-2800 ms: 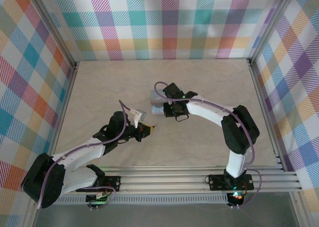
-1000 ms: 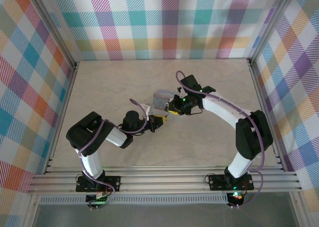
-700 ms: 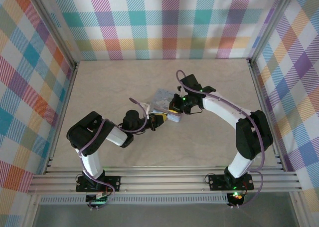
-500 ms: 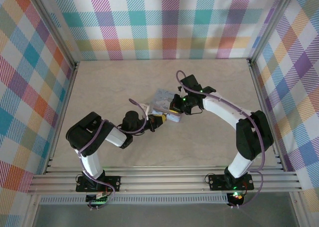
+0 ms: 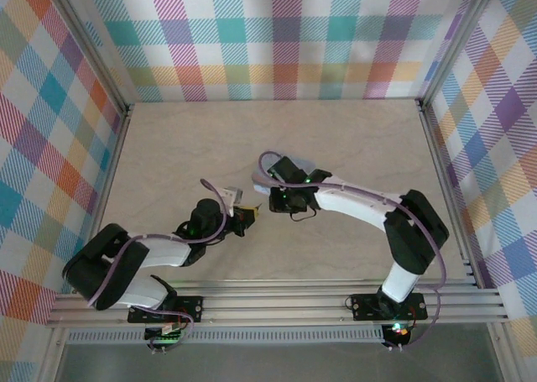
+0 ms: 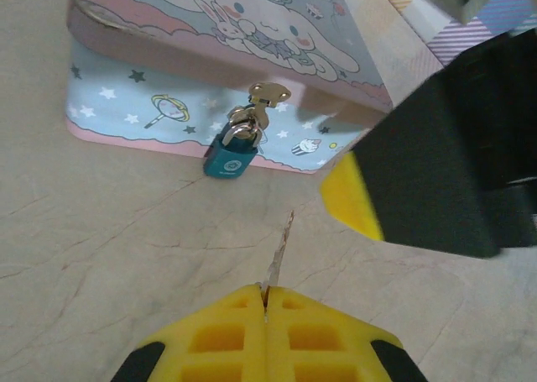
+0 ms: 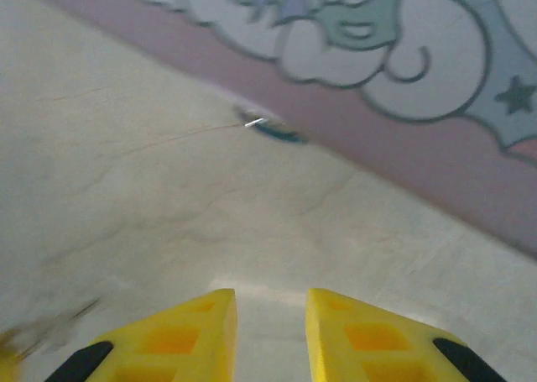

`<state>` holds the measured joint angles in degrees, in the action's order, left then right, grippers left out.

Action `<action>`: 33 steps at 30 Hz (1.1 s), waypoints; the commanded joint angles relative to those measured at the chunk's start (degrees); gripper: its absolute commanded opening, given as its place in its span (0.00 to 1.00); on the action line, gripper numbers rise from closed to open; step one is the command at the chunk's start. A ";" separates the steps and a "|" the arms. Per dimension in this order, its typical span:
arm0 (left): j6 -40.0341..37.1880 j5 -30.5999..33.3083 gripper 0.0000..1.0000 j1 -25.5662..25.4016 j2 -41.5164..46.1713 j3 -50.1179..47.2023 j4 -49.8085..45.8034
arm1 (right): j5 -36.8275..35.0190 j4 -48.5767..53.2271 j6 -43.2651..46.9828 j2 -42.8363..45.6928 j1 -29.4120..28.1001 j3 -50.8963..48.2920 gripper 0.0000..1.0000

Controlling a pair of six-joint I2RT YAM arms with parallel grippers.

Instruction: Unlock a padlock with a key

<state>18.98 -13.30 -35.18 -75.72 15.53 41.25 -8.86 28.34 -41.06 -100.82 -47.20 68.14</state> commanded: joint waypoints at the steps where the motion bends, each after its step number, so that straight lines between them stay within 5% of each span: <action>1: -2.75 2.16 0.00 -0.33 3.31 -0.68 -5.43 | -4.58 -1.08 2.52 -1.11 0.89 0.77 0.29; 13: -2.96 2.06 0.00 -0.41 4.40 -0.95 -5.92 | -5.86 -3.70 7.96 -1.30 6.73 -0.64 0.32; 19: -3.46 2.91 0.00 -0.34 5.61 -1.07 -7.09 | -7.77 -3.36 4.62 -1.18 3.89 -0.58 0.36; 27: -3.24 2.33 0.00 -0.33 6.48 -1.55 -7.79 | -14.70 -3.47 -1.87 -5.25 0.41 2.74 0.57; 33: -3.69 1.83 0.00 -0.35 9.56 -1.29 -11.15 | -18.38 -4.70 -4.38 -11.15 -0.37 6.34 0.59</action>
<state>16.78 -11.03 -35.18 -68.25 14.79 32.21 -23.83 24.58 -42.70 -109.84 -47.16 72.55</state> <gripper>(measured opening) 0.041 0.585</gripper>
